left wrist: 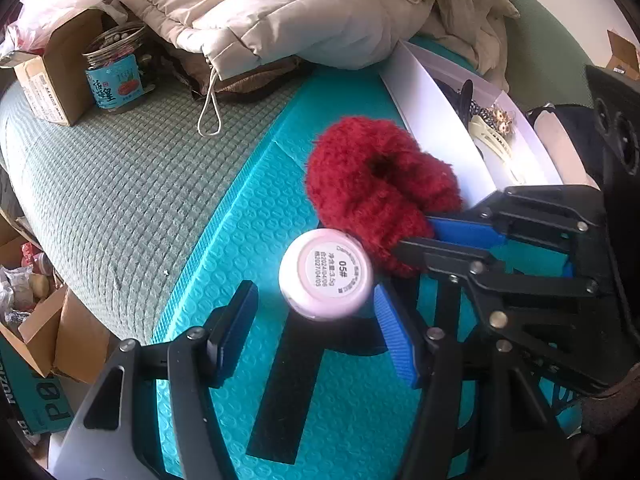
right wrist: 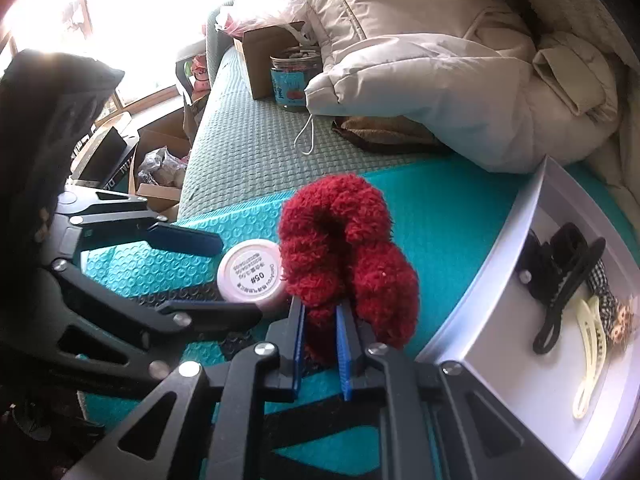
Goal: Organize objects
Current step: 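Grasp the red scrunchie with the right tool while the left tool reaches the white jar, then grasp the white jar with the left tool while the right tool holds the scrunchie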
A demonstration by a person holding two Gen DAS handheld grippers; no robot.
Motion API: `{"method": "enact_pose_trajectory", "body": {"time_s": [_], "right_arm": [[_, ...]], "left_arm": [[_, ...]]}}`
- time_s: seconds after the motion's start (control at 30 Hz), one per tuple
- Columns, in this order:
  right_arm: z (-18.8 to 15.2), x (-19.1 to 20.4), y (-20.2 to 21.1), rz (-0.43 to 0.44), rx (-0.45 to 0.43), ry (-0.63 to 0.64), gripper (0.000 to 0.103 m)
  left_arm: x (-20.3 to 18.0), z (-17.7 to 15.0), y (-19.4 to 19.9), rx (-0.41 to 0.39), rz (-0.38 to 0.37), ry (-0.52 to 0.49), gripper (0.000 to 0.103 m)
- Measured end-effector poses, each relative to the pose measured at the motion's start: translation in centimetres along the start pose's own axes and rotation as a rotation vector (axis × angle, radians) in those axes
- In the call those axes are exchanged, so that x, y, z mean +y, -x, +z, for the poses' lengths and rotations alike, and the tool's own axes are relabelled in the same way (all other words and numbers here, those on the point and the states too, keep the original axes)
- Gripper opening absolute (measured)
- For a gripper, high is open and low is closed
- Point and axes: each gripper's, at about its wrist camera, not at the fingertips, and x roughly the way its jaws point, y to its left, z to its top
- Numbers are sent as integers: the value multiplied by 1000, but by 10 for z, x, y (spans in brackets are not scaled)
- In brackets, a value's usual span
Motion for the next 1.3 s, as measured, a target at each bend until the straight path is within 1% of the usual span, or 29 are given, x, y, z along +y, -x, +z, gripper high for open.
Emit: {"method": "enact_pose_trajectory", "body": {"time_s": [0.13, 0.2, 0.23, 0.3, 0.37, 0.53, 0.9, 1.23, 1.3], "right_arm": [[-6, -1, 5, 3, 6, -18, 13], [-10, -2, 9, 4, 8, -27, 13], [-11, -2, 11, 5, 10, -31, 13], [-15, -2, 14, 5, 16, -36, 13], [-21, -2, 18, 2, 21, -39, 13], [-30, -1, 27, -3, 28, -52, 13], [-69, 3, 55, -17, 38, -91, 13], [-107, 10, 81, -45, 53, -125, 14], [-114, 12, 85, -44, 54, -124, 16]], "left_arm": [[-3, 2, -4, -7, -5, -25, 59], [-6, 2, -6, -13, 8, -49, 59], [-9, 3, -8, -19, 11, -63, 58], [-15, 2, -9, -28, 13, -97, 50], [-20, 1, -10, -36, 22, -117, 50], [-33, -8, -7, -26, 20, -151, 50], [-60, -41, 5, -17, 23, -130, 50], [-92, -72, 15, -4, 6, -153, 50], [-97, -77, 17, -3, 7, -157, 50]]}}
